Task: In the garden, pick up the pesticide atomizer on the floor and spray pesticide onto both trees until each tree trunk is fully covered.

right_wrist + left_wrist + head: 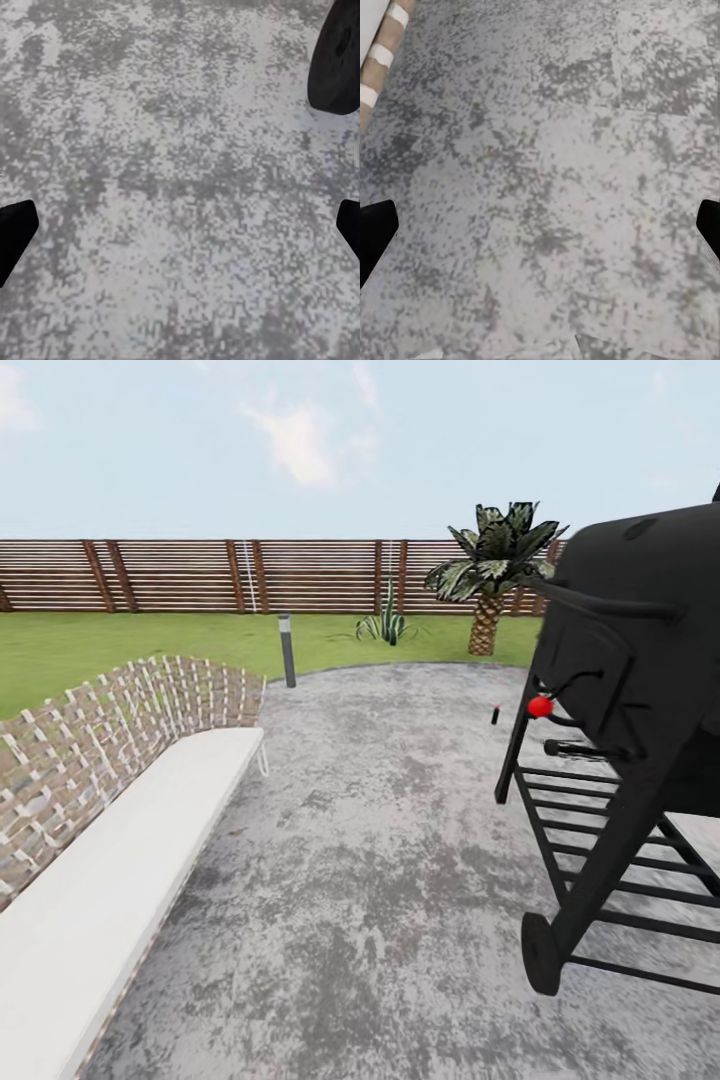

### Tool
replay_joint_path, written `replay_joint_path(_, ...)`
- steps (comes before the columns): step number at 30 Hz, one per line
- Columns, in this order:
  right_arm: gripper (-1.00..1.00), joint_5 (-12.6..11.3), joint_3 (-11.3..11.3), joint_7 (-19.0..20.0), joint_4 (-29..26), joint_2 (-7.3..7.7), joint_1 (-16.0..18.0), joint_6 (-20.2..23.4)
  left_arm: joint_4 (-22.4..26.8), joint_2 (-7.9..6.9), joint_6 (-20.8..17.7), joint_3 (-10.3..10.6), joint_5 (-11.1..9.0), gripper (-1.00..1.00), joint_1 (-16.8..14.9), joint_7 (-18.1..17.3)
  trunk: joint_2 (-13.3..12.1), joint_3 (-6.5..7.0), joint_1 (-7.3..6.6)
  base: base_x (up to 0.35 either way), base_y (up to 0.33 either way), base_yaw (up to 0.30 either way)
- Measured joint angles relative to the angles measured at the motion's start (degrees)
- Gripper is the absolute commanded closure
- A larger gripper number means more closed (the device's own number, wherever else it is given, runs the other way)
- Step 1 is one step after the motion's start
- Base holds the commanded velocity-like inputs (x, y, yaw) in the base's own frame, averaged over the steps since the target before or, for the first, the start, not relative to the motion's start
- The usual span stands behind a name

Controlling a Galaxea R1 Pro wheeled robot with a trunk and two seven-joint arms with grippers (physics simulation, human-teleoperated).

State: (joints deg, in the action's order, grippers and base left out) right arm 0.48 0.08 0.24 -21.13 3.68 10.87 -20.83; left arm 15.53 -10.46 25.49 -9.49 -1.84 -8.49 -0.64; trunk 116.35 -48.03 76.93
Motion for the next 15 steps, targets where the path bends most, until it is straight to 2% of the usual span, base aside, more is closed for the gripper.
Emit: replay_joint_path(15, -1.0, 0.0, 0.0, 0.0, 0.0, 0.0, 0.0, 0.0, 0.0, 0.0, 0.0, 0.0, 0.0, -1.0, 0.0, 0.0, 0.0, 0.0, 0.0, 0.333, 0.096, 0.0)
